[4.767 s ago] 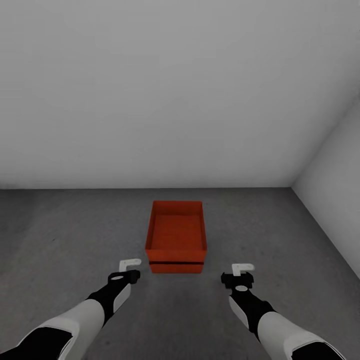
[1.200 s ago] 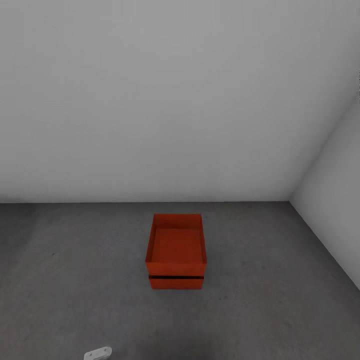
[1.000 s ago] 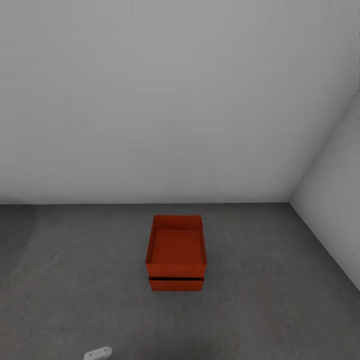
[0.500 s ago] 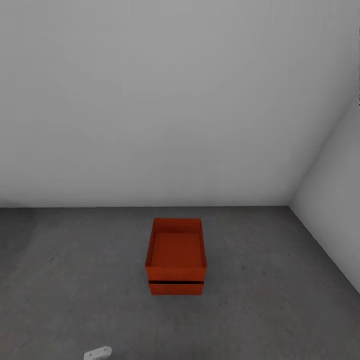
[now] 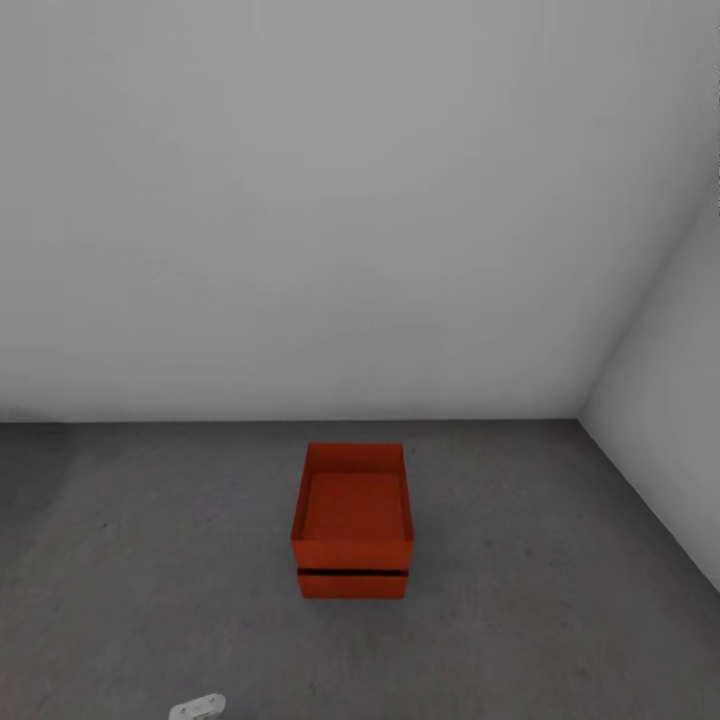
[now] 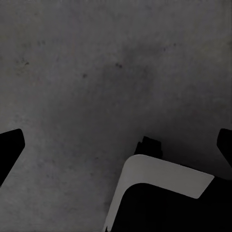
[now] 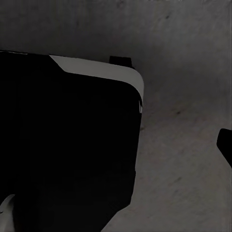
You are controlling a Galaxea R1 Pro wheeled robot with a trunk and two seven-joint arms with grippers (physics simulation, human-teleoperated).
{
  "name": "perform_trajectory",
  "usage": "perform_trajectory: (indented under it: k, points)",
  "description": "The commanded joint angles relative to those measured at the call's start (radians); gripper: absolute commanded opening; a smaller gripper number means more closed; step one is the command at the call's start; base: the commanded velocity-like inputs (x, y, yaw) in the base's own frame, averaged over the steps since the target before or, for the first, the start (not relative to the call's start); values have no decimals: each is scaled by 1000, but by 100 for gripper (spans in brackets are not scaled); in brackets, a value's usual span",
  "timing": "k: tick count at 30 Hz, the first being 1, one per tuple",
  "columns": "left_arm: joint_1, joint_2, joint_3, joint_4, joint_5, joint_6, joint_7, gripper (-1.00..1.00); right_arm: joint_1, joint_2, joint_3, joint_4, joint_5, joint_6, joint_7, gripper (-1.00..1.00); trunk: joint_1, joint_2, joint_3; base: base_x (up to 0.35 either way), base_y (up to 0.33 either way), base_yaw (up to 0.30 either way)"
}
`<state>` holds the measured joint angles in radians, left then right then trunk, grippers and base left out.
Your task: Move the two storage containers from the living room to the garage. In the garage, place one container on the floor and stack the other container on top of it (either order is fine).
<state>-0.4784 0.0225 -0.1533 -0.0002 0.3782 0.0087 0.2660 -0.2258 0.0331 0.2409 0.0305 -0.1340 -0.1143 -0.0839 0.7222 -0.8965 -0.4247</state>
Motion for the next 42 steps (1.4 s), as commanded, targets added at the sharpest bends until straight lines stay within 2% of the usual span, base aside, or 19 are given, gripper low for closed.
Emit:
perform_trajectory:
  k: [1, 6, 7, 9, 11, 13, 14, 17, 28, 42]
  points:
    - [3, -1, -8, 0, 9, 1, 2, 100, -1, 1, 8, 3, -10, -6, -2, 100, 0, -1, 1, 0, 0, 0]
    - [98, -5, -8, 0, 8, -1, -29, 100, -1, 1, 9, 3, -10, -5, -2, 100, 0, -1, 9, 0, 0, 0]
    - [118, -5, -8, 0, 9, -1, -59, 100, -1, 1, 9, 3, -10, -5, -2, 100, 0, -1, 10, 0, 0, 0]
    - [160, 1, -8, 0, 11, 0, -171, 100, -1, 1, 9, 3, -10, -5, -2, 100, 0, -1, 14, 0, 0, 0]
    - [195, 10, -8, 0, 12, 2, -254, 100, -1, 1, 9, 3, -10, -4, -2, 100, 0, -1, 17, 0, 0, 0]
    - [210, 16, -8, 1, 13, 3, -284, 100, -1, 1, 9, 3, -10, -5, -2, 100, 0, -1, 20, 0, 0, 0]
    - [237, 27, -8, 1, 13, 4, -317, 100, -1, 1, 9, 3, -10, -5, -1, 100, 0, -1, 22, 0, 0, 0]
    - [251, 42, -8, 2, 13, 7, -358, 100, -1, 2, 9, 4, -10, -4, 1, 100, 0, -1, 27, 0, 0, 0]
    - [255, 51, -8, 2, 14, 5, -365, 100, -1, 1, 8, 3, -10, -7, 0, 100, 0, -1, 44, 0, 0, 0]
    - [256, 45, -10, -3, 3, 1, -366, 100, -1, 1, 8, 3, -11, -8, 0, 100, 0, -1, 67, 0, 0, 0]
